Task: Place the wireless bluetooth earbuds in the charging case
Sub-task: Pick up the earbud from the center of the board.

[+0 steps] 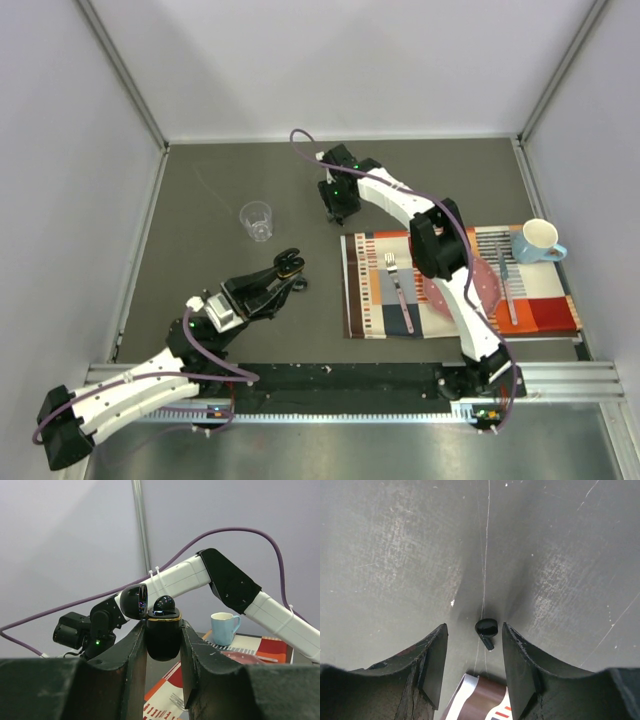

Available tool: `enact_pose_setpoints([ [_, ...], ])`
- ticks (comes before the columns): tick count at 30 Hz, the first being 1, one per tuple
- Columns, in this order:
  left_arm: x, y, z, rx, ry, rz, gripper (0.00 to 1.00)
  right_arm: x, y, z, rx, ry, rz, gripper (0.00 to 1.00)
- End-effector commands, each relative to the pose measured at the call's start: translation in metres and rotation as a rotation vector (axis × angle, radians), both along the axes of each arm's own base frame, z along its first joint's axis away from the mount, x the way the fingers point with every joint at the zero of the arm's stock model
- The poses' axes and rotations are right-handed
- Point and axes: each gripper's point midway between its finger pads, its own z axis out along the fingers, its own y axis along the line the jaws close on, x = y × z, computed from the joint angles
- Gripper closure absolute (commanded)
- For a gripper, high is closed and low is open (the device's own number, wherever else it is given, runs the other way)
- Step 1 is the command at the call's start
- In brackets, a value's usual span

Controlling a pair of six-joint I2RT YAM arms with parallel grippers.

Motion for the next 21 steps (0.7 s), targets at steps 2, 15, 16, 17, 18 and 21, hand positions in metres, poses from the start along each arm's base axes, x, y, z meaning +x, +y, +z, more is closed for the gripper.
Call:
enact_pose_setpoints([
  [2,-0.003,0.006,0.011,-0.049,-0.013,0.000,1.00,0.011,-0.002,-0.001,-0.017,-0.023,-0.001,0.55],
  [15,-0.003,0.007,0.010,-0.051,-0.007,0.002,1.00,0.008,-0.004,-0.008,-0.028,-0.008,0.002,0.64],
  [16,-0.003,0.007,0.010,-0.051,-0.006,0.001,1.00,0.010,-0.008,-0.009,-0.047,-0.018,-0.009,0.64],
  [17,-0.002,0.007,0.010,-0.051,-0.004,0.000,1.00,0.009,-0.008,-0.009,-0.049,-0.017,-0.008,0.64],
  [18,-0.003,0.007,0.010,-0.049,-0.007,0.000,1.00,0.009,-0.010,-0.010,-0.053,-0.014,-0.007,0.65],
  [21,-0.002,0.006,0.009,-0.048,-0.003,0.000,1.00,0.008,-0.010,-0.010,-0.056,-0.015,-0.005,0.68],
])
